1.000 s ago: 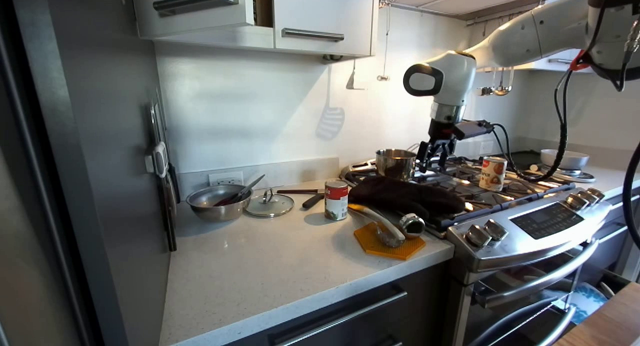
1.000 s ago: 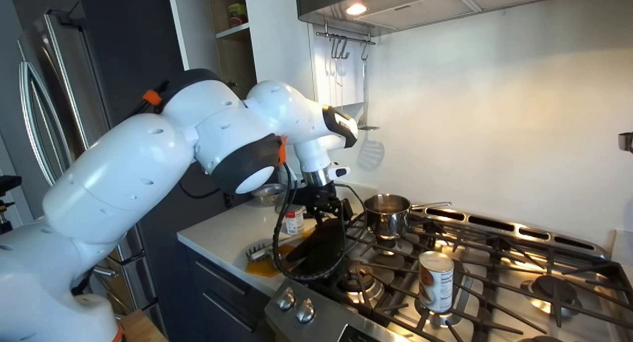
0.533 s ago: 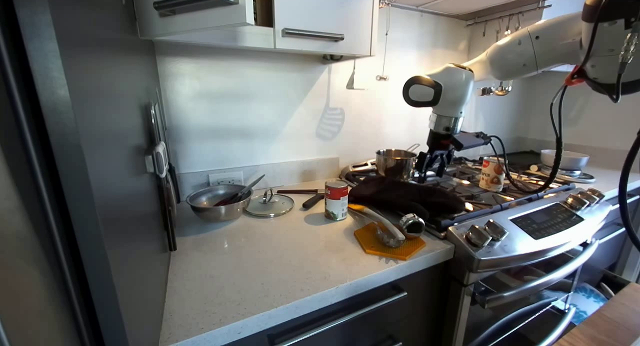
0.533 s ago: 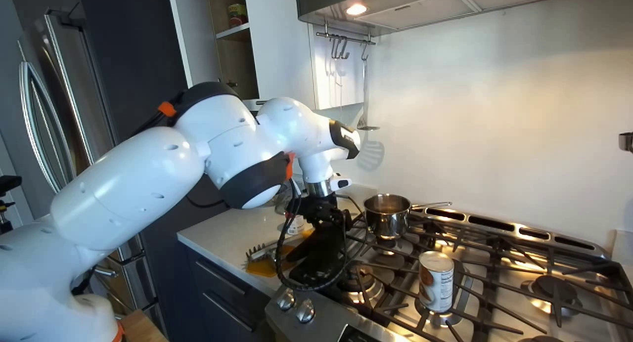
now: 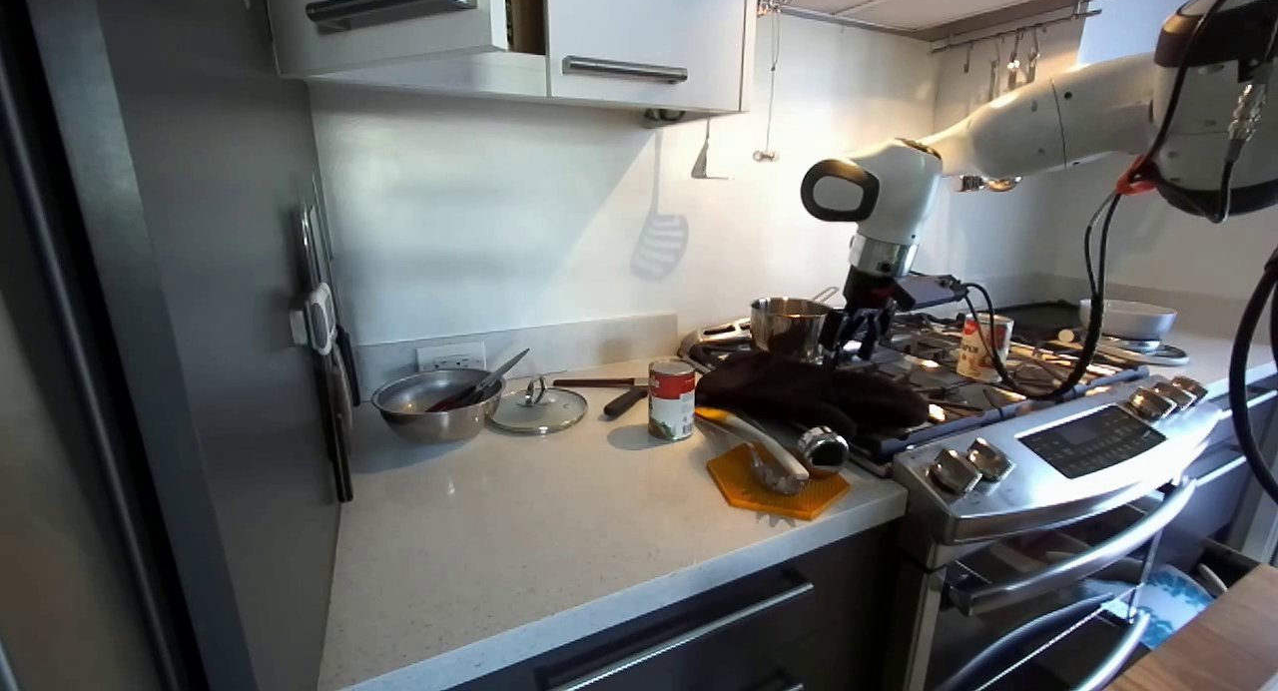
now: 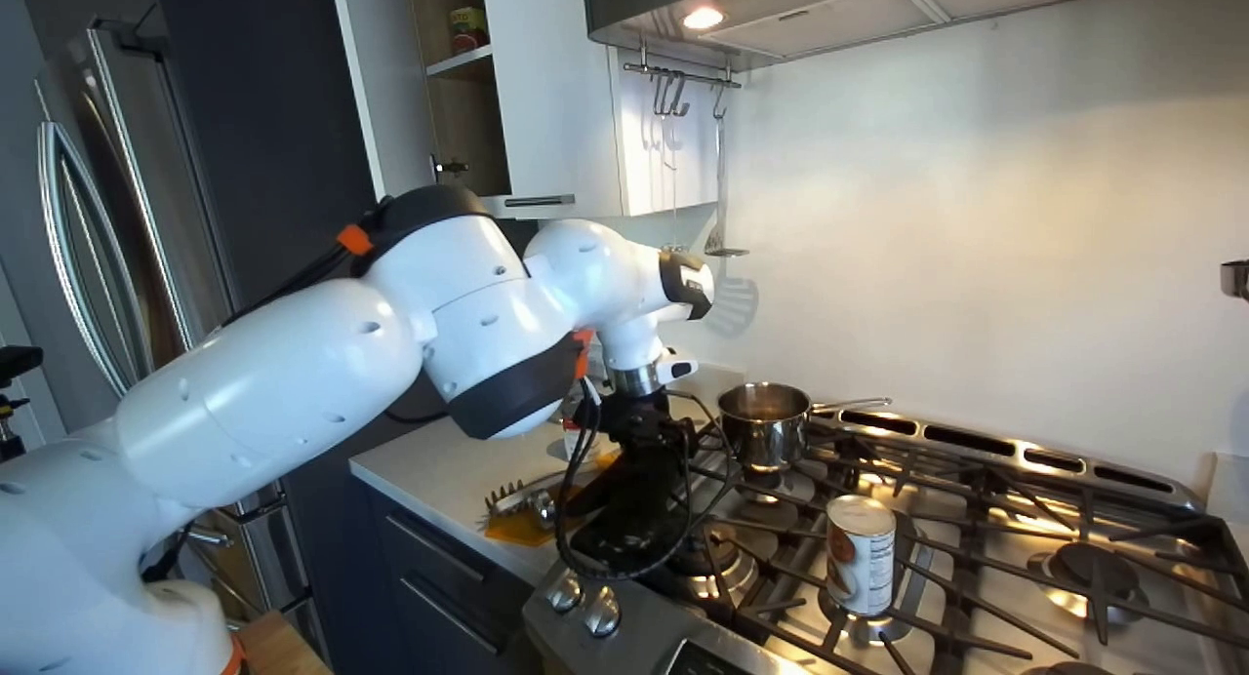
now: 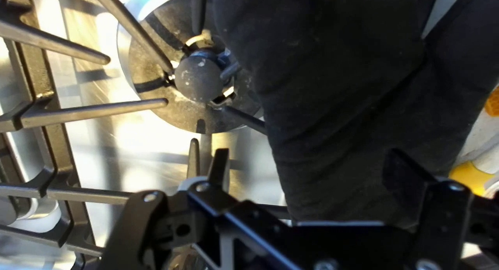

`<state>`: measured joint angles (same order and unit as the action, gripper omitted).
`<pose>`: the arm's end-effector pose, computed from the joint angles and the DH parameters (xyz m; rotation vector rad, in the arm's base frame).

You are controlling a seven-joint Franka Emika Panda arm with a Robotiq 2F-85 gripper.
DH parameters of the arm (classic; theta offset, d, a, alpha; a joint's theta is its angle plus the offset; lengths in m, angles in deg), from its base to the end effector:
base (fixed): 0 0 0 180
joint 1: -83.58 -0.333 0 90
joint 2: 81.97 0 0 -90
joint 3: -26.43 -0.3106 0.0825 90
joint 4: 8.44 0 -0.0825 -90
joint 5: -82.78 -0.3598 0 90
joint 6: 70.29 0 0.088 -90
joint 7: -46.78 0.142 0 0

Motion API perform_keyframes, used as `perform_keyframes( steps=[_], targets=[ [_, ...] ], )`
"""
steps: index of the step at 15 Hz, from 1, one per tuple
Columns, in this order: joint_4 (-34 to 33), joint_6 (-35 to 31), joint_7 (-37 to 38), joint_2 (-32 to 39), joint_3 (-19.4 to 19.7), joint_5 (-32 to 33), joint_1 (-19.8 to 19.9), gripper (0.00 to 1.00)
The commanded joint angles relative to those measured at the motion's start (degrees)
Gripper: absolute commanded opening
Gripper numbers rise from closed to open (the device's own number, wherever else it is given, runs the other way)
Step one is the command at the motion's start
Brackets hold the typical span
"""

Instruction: Put the brown oven mitt on the left side of the counter.

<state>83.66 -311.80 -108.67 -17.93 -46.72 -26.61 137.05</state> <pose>0.5425 -0.1121 0.2269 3.1082 0.2464 0.3839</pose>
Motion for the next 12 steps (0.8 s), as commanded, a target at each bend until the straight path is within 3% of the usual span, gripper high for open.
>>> perform_keyframes(
  steps=[1,3,9,12],
  targets=[
    [-1.19,-1.44,-2.21,3.17,-1.33,0.5,0.24,0.75],
    [-1.42,-1.44,-2.22,3.51,-1.08,0.41,-0.01,0.68],
    [-1.3,-1.41,-2.22,3.26,-0.18,-0.61,-0.32,0.19],
    [-0.91,-1.38,-2.22,2.03,0.66,-1.6,-0.74,0.01]
  ],
)
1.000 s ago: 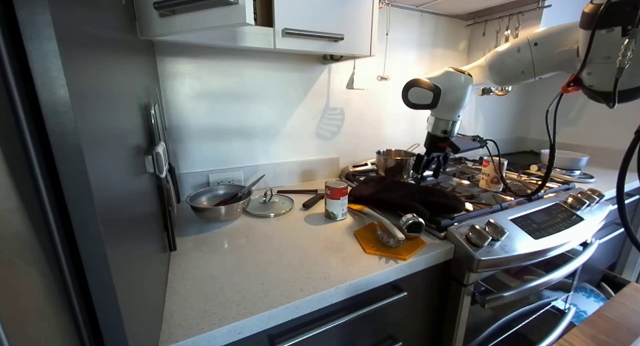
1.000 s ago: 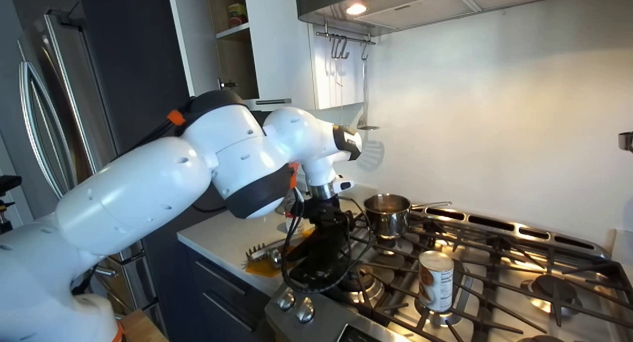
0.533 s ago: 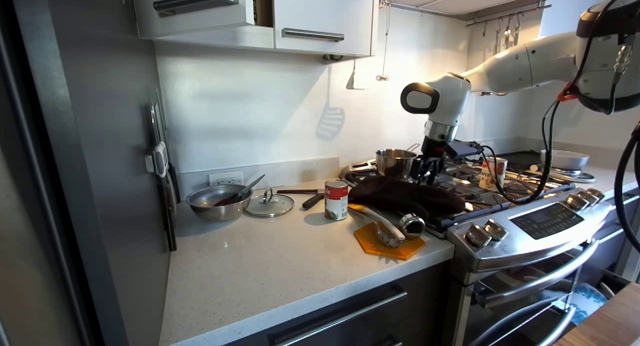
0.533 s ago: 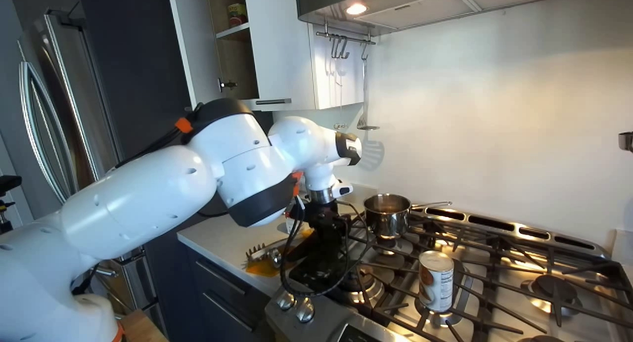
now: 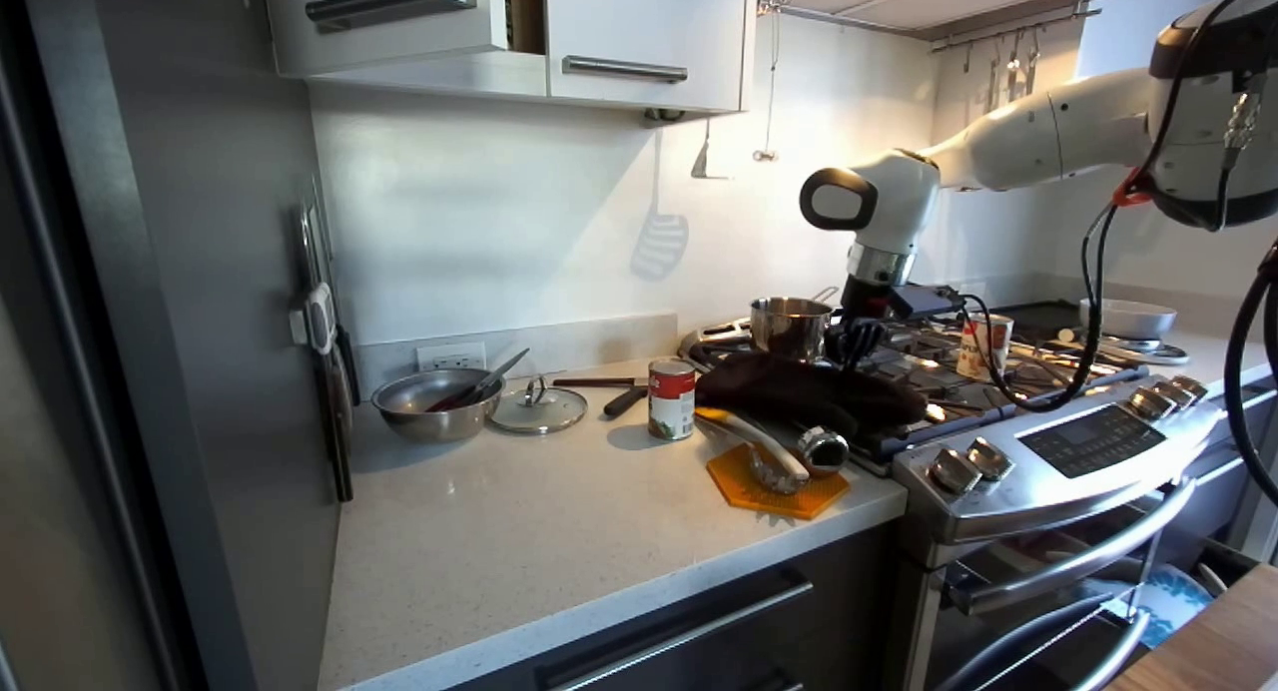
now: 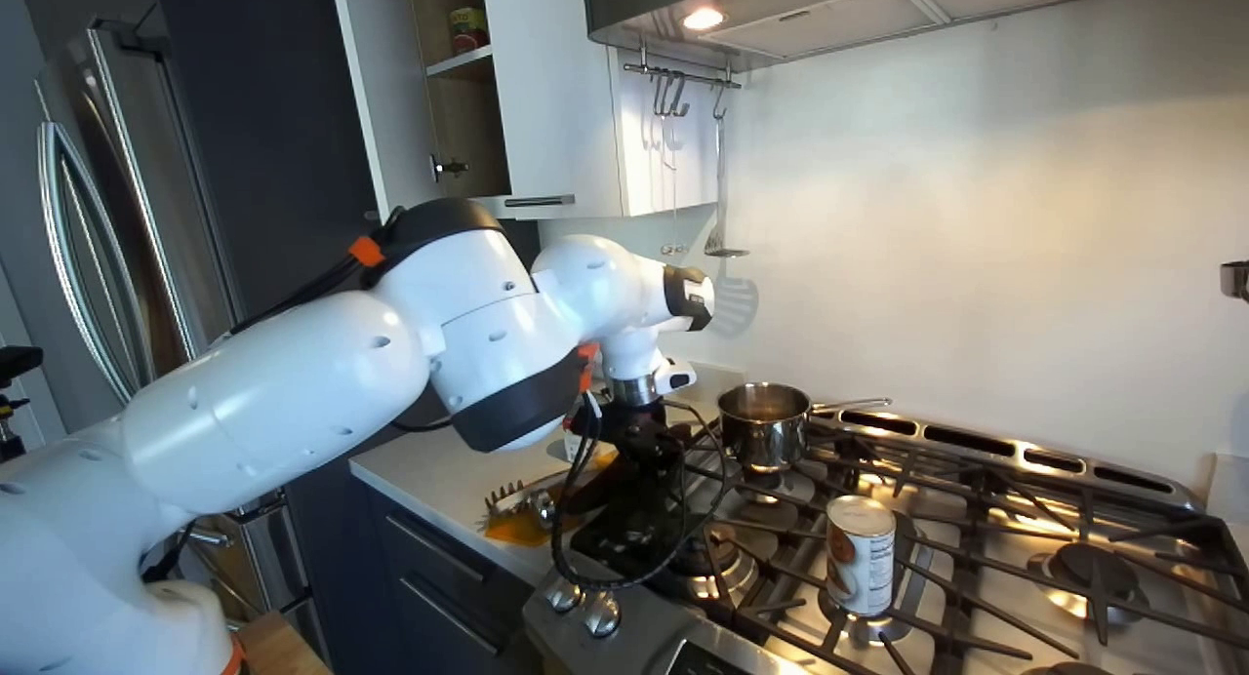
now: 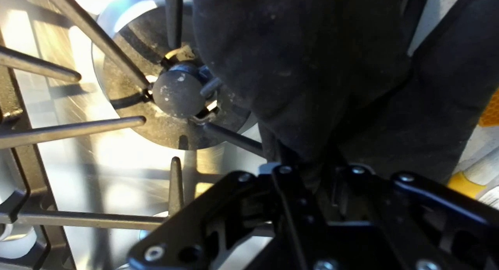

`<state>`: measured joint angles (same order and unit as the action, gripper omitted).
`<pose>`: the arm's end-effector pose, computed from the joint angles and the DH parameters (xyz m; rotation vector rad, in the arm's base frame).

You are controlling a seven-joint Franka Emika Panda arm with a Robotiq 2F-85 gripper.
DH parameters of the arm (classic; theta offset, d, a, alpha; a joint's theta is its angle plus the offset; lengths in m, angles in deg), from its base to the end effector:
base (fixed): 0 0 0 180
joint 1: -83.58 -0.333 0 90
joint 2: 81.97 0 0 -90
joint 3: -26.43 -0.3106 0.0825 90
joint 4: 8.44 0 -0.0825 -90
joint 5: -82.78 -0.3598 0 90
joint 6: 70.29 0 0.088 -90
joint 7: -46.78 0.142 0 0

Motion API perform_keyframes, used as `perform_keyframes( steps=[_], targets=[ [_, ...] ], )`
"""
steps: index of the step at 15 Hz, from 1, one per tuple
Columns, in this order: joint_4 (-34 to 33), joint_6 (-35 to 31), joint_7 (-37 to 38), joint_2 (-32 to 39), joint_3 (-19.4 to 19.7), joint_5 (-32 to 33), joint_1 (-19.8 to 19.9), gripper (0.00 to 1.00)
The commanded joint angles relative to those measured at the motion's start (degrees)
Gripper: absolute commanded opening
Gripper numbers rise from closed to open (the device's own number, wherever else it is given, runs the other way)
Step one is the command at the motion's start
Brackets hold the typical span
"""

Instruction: Put the brown oven mitt on the left side of the counter.

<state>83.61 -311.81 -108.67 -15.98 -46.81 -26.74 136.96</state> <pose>0.5406 -0.1076 0.2135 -3.0810 -0.2395 -0.3530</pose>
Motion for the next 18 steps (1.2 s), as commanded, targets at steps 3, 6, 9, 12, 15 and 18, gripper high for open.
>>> perform_keyframes(
  steps=[3,6,9,12,15,18],
  targets=[
    [0.34,-1.06,-2.2,-2.83,1.86,-3.51,-1.25,0.04],
    [2.02,-0.77,-1.77,-6.19,1.1,-5.12,-1.22,0.03],
    [4.16,-0.73,-1.74,-10.66,-2.15,-5.59,0.05,0.03],
    [5.85,-0.51,-1.75,-14.36,-5.95,-4.8,1.56,0.03],
    [8.14,-0.44,-1.77,-16.55,-11.76,-4.71,4.54,0.03],
    [9.98,-0.43,-1.77,-18.68,-17.66,-5.72,7.86,0.03]
  ],
)
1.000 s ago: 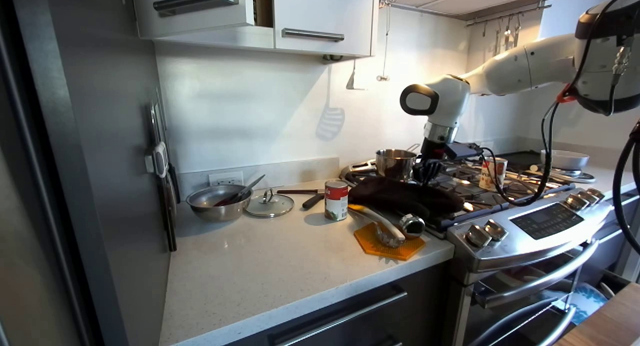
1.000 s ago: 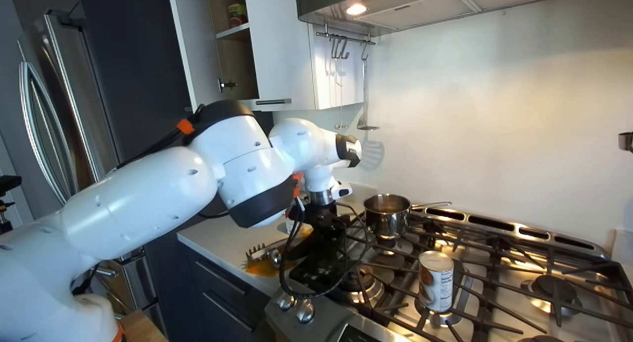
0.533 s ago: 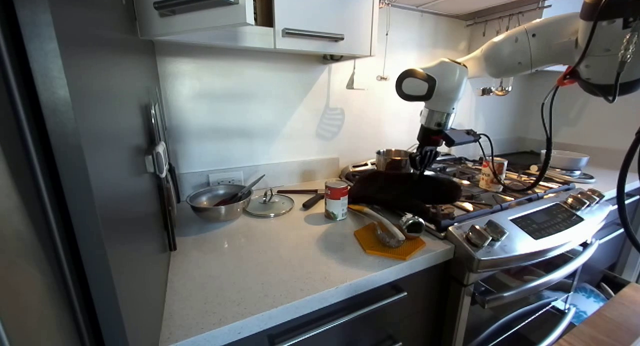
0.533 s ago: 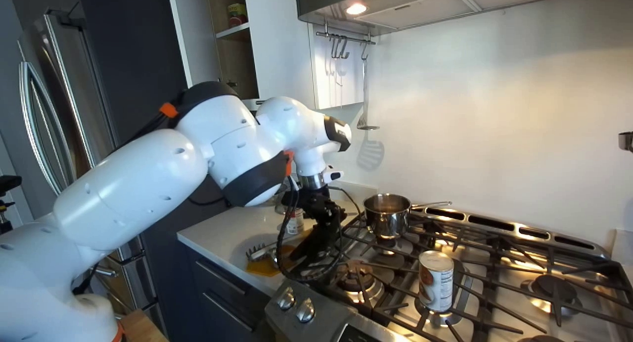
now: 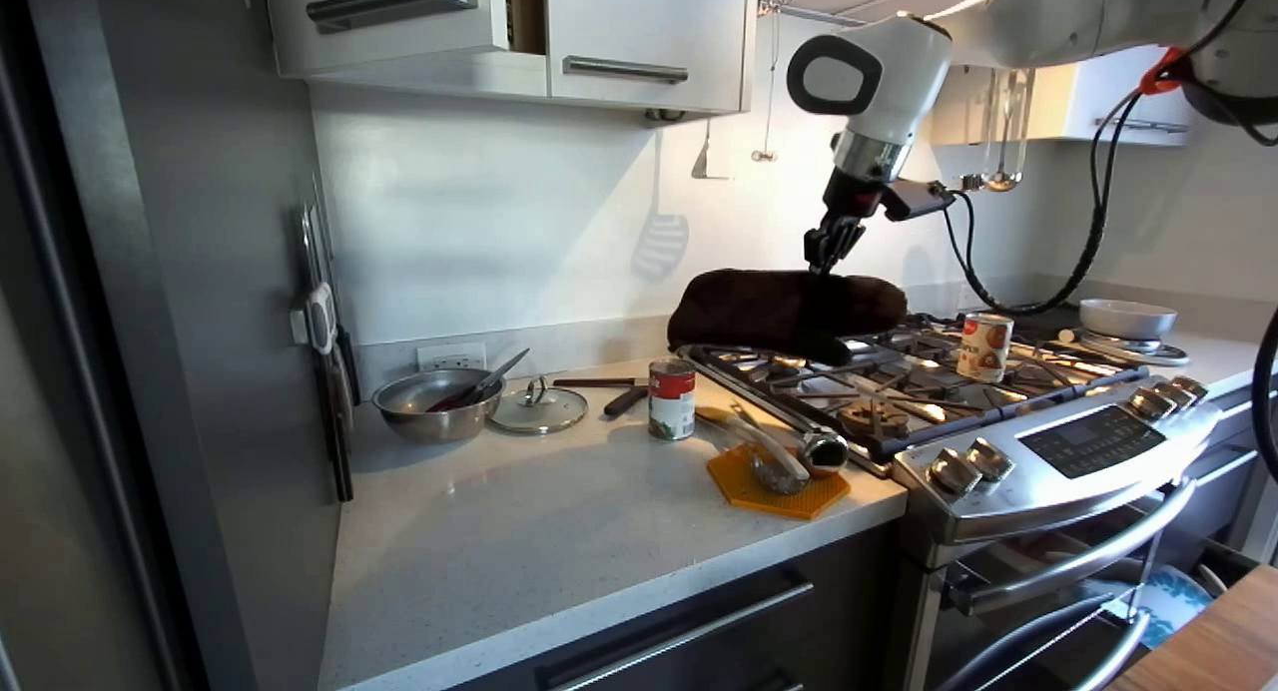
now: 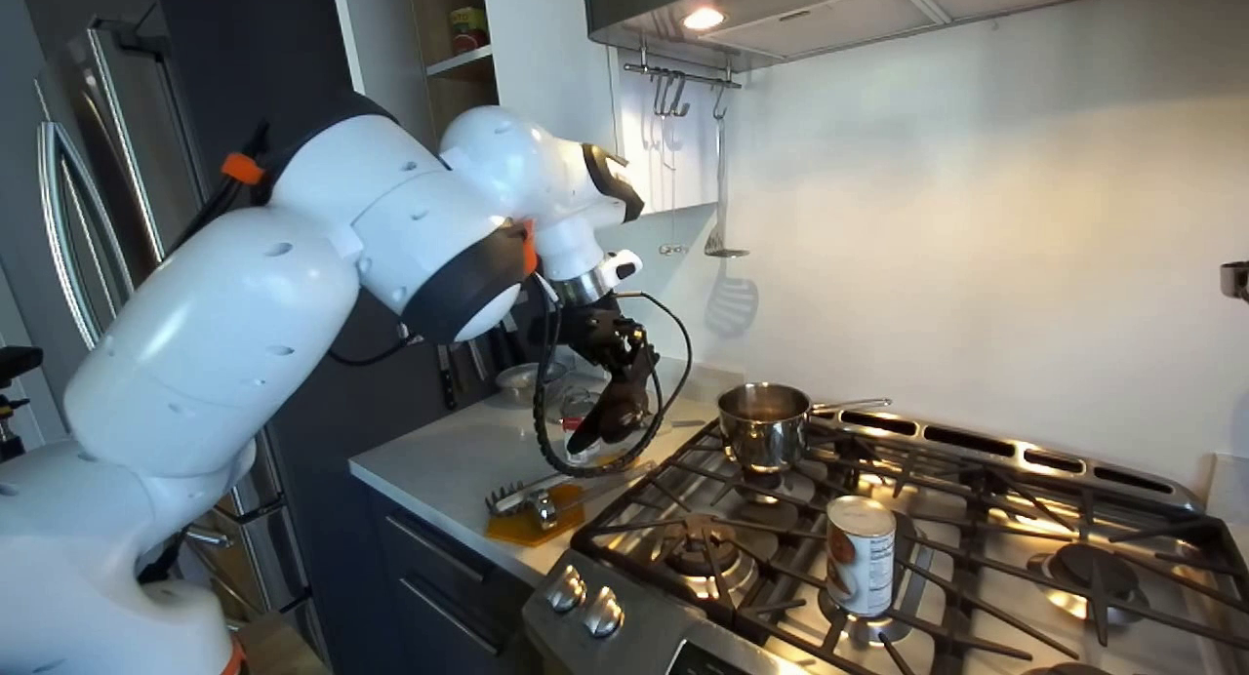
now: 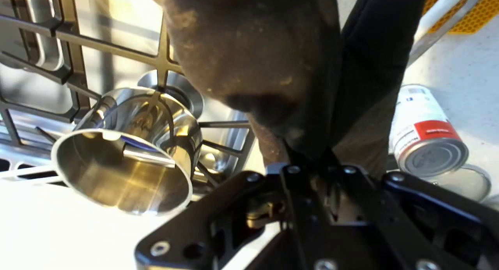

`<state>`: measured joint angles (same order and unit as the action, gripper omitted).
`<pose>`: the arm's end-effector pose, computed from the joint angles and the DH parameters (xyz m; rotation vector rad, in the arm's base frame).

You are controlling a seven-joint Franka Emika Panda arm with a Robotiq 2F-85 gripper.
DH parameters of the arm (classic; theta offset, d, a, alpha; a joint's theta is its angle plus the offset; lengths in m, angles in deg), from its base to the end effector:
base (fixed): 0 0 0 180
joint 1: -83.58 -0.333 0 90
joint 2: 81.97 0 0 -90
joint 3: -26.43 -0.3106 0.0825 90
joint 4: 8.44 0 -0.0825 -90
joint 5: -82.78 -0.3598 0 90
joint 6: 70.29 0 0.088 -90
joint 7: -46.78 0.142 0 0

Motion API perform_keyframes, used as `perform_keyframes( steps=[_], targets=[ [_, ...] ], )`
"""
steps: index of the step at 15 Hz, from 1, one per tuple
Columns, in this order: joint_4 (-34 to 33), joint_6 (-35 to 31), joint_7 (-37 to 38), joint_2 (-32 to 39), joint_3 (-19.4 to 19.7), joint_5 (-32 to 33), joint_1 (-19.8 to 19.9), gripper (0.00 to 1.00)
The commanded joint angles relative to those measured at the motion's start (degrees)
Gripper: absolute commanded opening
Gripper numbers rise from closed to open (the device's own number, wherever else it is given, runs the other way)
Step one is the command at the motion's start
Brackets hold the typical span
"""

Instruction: Put the brown oven mitt on the left side of the counter.

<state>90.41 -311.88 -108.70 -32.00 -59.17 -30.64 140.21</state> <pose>0.5295 -0.0443 0.3663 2.9808 0.4743 0.6502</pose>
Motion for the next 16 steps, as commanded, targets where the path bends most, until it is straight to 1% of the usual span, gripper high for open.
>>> perform_keyframes(
  steps=[1,2,3,5,7,10,13,16],
  targets=[
    [4.16,-0.35,-1.74,-3.18,-7.57,-2.34,5.96,0.03],
    [5.54,-0.33,-1.74,-3.21,-10.06,-3.18,7.27,0.03],
    [6.48,-0.33,-1.73,-3.72,-11.76,-3.79,8.17,0.03],
    [7.72,-0.33,-1.72,-4.29,-14.43,-5.64,9.24,0.03],
    [8.53,-0.03,-1.73,-5.88,-15.82,-7.35,9.55,0.03],
    [7.67,-0.42,-1.29,-7.04,-16.64,-8.86,7.46,0.03],
    [7.6,0.07,1.81,-9.0,-15.35,-9.31,3.63,0.03],
    [8.45,1.27,5.22,-11.02,-13.21,-9.61,-1.79,0.03]
  ],
)
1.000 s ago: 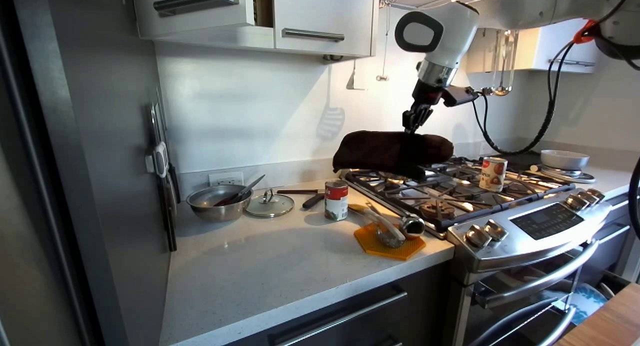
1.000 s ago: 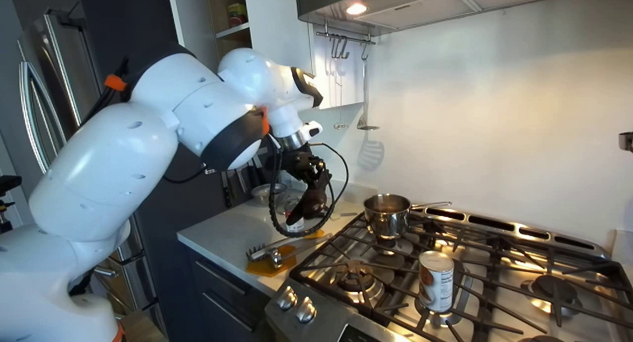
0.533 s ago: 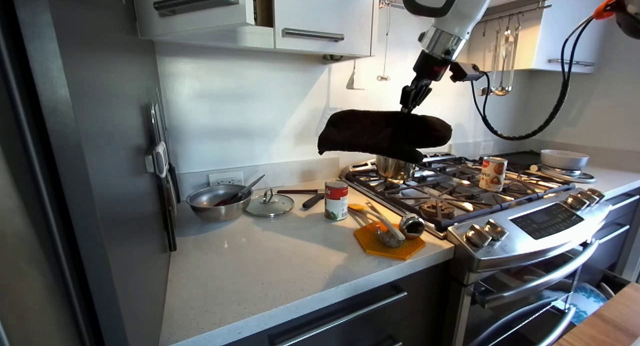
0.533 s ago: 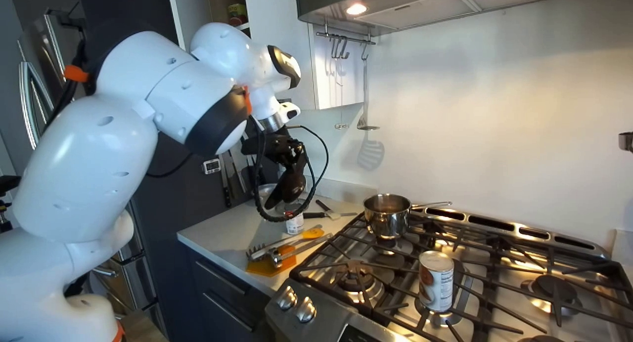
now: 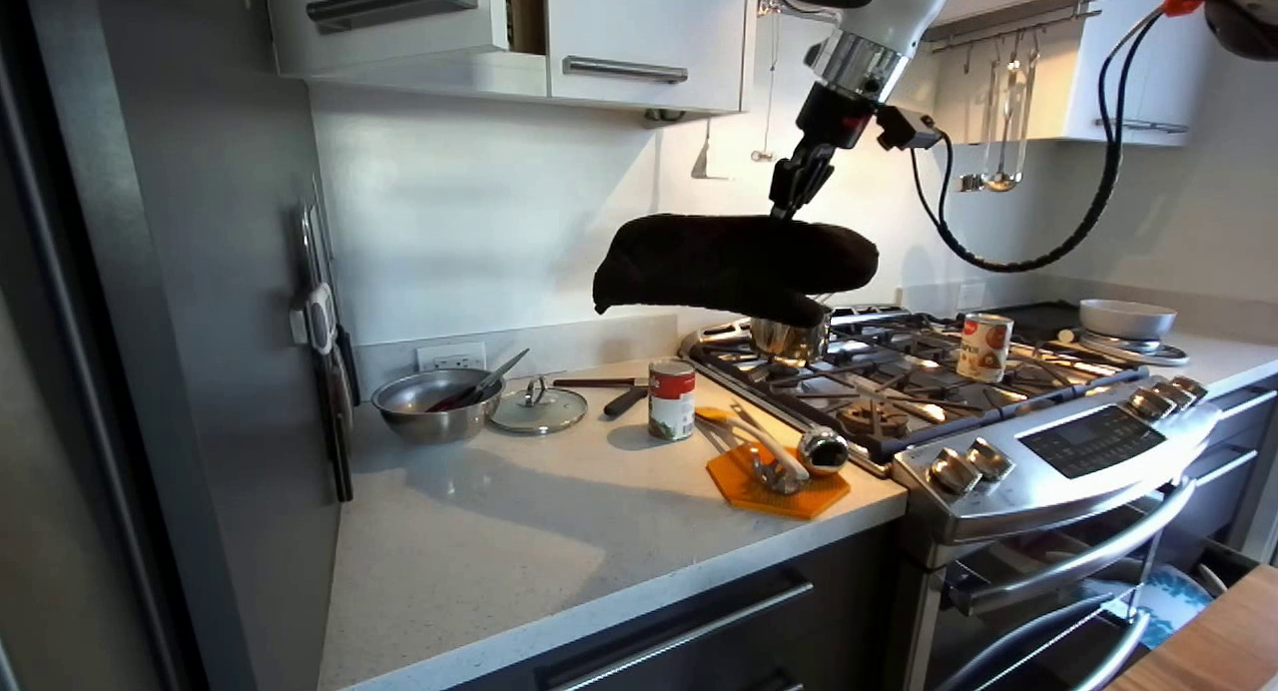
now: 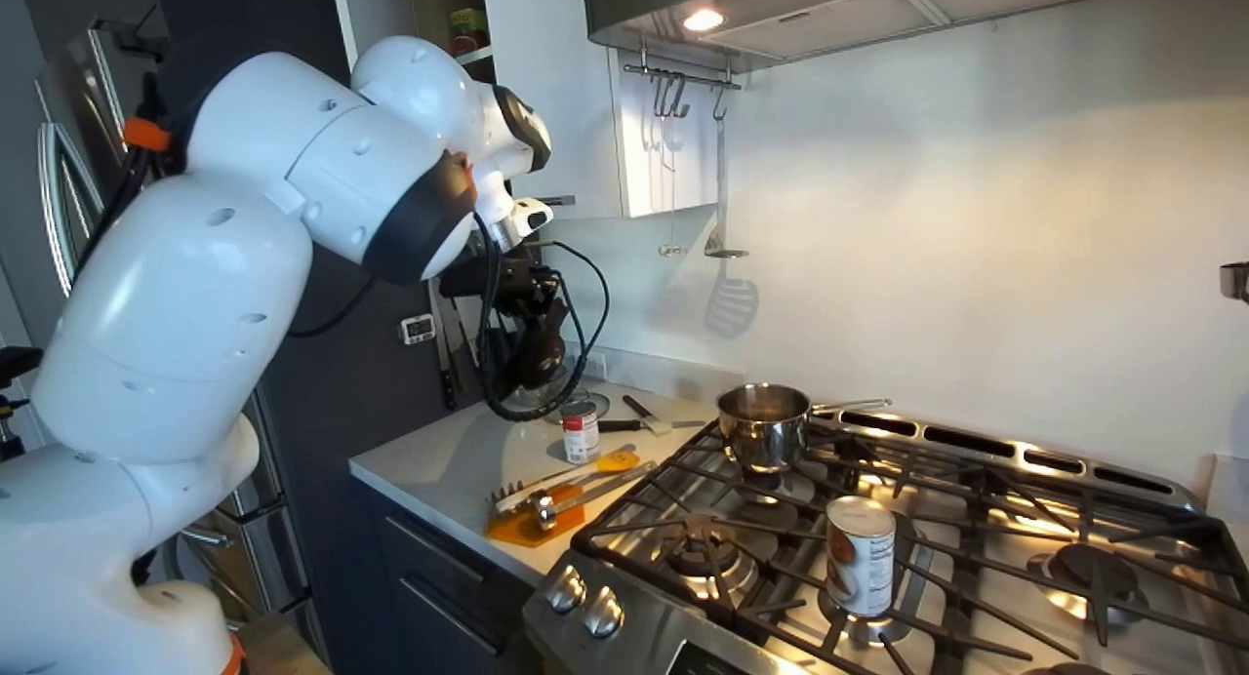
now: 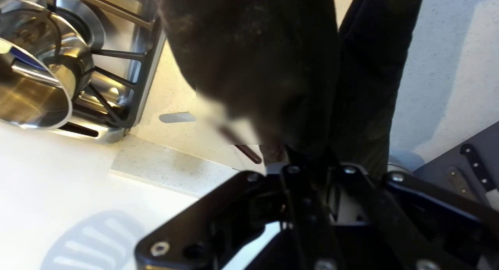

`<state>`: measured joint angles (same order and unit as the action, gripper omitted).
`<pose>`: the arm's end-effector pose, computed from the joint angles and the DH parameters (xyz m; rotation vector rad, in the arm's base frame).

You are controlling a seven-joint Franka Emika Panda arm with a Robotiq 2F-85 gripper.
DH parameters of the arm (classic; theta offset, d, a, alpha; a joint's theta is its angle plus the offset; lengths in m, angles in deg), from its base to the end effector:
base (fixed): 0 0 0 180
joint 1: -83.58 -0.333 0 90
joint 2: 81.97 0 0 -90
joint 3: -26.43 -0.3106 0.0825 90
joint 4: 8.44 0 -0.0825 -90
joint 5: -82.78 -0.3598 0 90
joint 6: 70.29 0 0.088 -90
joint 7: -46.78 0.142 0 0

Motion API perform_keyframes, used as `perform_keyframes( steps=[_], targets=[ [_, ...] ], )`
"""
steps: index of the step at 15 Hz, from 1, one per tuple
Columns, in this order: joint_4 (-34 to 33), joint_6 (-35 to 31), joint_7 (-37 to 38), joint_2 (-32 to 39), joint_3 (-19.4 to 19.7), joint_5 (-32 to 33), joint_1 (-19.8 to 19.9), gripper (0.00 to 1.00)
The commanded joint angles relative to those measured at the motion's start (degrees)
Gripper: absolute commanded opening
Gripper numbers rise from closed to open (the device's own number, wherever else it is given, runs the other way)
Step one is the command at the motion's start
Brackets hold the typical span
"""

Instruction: Put the brown oven mitt on the left side of the counter.

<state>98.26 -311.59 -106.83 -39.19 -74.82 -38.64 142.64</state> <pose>0.4685 0.0683 0.4443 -2.9129 -0.7523 -0.7652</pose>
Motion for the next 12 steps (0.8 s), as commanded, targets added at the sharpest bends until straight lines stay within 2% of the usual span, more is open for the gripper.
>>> perform_keyframes(
  steps=[1,5,8,12],
  targets=[
    [0.95,1.29,4.63,-4.43,3.22,-1.77,-6.3,0.03],
    [2.86,3.0,10.18,-7.07,7.31,-1.79,-15.0,0.03],
    [3.68,5.0,14.4,-8.13,11.8,-2.16,-21.76,0.03],
    [3.85,9.78,17.71,-8.75,20.3,-1.84,-30.63,0.03]
  ],
)
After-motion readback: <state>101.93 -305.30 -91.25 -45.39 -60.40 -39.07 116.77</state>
